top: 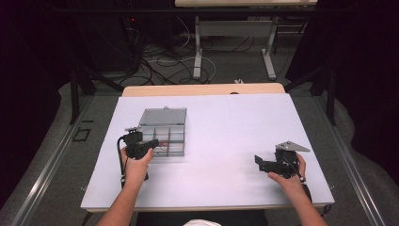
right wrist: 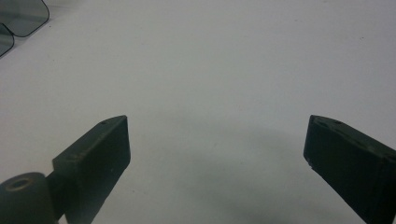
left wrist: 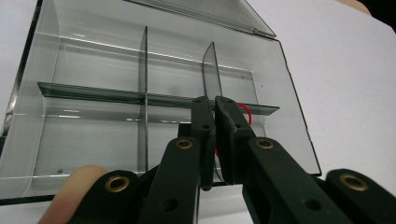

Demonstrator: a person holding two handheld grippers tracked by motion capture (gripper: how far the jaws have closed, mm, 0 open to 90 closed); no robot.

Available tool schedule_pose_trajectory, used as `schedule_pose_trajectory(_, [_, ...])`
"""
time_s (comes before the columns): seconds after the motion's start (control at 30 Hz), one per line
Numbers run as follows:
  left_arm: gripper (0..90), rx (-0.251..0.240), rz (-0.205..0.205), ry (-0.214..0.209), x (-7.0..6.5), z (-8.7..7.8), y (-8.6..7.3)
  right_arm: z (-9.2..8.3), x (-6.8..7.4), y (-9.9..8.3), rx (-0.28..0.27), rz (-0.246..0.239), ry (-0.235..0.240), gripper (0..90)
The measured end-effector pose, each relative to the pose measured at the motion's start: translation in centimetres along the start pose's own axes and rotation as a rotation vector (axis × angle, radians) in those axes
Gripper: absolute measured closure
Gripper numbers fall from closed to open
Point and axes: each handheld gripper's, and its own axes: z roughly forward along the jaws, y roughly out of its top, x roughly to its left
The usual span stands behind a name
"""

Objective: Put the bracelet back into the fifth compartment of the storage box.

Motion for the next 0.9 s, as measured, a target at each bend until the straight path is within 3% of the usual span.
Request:
schedule_pose_trajectory(0.13, [86.8,0.009,0.013,0.016,0.5,0.0,-0.1,0.0,0.0,0.0,-0.002,-0.004,0.0,6.7])
schedule_pose_trajectory(0.3, [86.8,0.015,-0.011,0.017,0.7,0.3,-0.2,0.0,0.0,0.0,0.0,-0.006,0.0,6.7])
schedule_pose_trajectory(0.43, [86.7,0.029,0.006,0.027,0.9,0.4,-0.3,0.0,0.0,0.0,0.002,-0.003,0.001,6.7])
schedule_pose_trajectory(0.9, [86.3,0.034,-0.006,0.039,1.1,1.1,-0.5,0.0,0.0,0.0,0.003,-0.004,0.001,6.9])
